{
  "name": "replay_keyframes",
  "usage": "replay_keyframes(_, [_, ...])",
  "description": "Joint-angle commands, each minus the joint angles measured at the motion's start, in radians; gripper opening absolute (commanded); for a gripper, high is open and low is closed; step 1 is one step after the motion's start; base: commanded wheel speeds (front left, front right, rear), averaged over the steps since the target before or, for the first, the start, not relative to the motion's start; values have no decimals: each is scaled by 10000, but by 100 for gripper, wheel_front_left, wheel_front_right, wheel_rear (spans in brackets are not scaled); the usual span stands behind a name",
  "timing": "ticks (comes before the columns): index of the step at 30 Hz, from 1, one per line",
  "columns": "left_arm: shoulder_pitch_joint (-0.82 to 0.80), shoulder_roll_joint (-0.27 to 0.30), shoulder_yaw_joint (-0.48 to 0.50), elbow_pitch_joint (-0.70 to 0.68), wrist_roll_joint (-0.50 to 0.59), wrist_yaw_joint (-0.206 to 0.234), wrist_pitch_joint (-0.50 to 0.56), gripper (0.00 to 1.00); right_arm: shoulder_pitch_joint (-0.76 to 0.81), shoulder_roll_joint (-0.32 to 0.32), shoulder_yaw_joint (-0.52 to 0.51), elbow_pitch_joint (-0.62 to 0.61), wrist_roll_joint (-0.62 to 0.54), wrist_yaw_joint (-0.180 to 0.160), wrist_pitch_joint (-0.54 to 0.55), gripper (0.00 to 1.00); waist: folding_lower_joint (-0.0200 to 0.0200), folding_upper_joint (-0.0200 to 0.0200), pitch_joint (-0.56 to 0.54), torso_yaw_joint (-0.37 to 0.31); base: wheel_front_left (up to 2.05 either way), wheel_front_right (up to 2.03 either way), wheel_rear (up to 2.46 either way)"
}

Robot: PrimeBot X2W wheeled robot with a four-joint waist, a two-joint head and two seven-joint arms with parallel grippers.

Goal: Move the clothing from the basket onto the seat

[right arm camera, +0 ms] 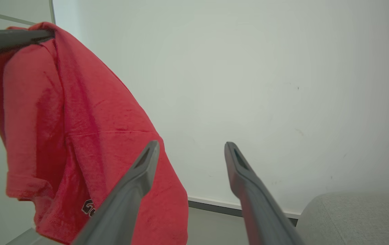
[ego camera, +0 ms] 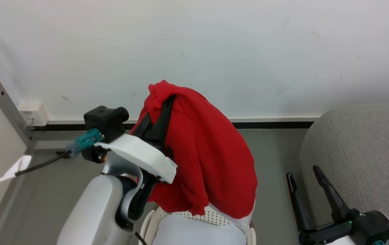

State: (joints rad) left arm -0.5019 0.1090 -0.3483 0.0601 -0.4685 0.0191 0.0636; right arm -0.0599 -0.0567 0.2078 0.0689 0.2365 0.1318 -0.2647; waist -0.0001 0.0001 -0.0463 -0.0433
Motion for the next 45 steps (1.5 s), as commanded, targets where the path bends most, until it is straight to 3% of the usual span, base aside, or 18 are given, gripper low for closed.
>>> replay_keyframes(1, [217, 92, 51, -177, -168, 67, 64, 0, -3, -47, 22, -96, -4, -21, 5, 100, 1, -1, 31, -12, 0, 0, 0])
replay_keyframes(6, [302, 128, 59, -373, -231, 146, 152, 0, -105, -191, 526, -466, 70, -21, 5, 100, 1, -1, 58, -10, 0, 0, 0])
replay_keyframes(13, [137, 88, -78, -6, -261, 58, 257, 0, -604, -612, 2264, -694, 599, -21, 7, 100, 1, -1, 50, 85, 0, 0, 0])
replay_keyframes(22, [-102, -176, -612, 700, -366, -198, 180, 0, -2261, -640, 4557, 685, 1522, -21, 424, 100, 1, -1, 87, 462, 0, 0, 0])
replay_keyframes(34, [-170, -534, -2034, 764, -821, -384, 300, 0, -3427, -194, 4922, 4281, 2035, -21, 1132, 100, 1, -1, -26, 1742, 0, 0, 0])
replay_keyframes(45, [-279, -575, -3396, 141, -1250, -299, 746, 0, -4123, 27, 4813, 6501, 2894, -21, 948, 100, 1, -1, -184, 2792, 0, 0, 0])
